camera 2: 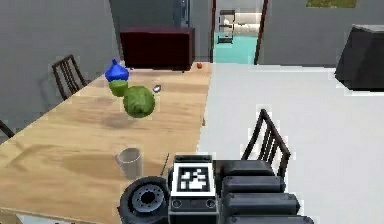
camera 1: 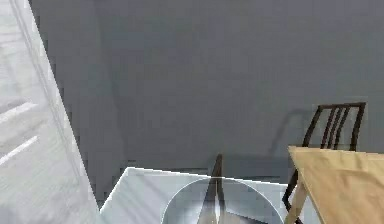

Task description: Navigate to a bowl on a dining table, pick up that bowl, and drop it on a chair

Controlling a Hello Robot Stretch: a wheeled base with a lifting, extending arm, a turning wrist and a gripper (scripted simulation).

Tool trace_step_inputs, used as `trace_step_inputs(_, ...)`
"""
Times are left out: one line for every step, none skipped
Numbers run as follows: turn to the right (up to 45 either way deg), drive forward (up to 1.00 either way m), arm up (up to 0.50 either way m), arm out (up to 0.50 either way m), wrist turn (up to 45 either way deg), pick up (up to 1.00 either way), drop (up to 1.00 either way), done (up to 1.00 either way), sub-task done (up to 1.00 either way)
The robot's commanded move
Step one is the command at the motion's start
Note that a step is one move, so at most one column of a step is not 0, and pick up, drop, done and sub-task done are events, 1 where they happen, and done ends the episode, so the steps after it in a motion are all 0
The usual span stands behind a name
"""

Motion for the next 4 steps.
trace_step_inputs(45.0, 0.0, 0.0, 0.0, 0.0, 0.0, 0.0, 0.0, 0.0)
trace_step_inputs(6.0, 0.0, 0.0, 0.0, 0.0, 0.0, 0.0, 0.0, 0.0)
trace_step_inputs(-45.0, 0.0, 0.0, 0.0, 0.0, 0.0, 0.0, 0.0, 0.0)
trace_step_inputs(36.0, 0.0, 0.0, 0.0, 0.0, 0.0, 0.0, 0.0, 0.0)
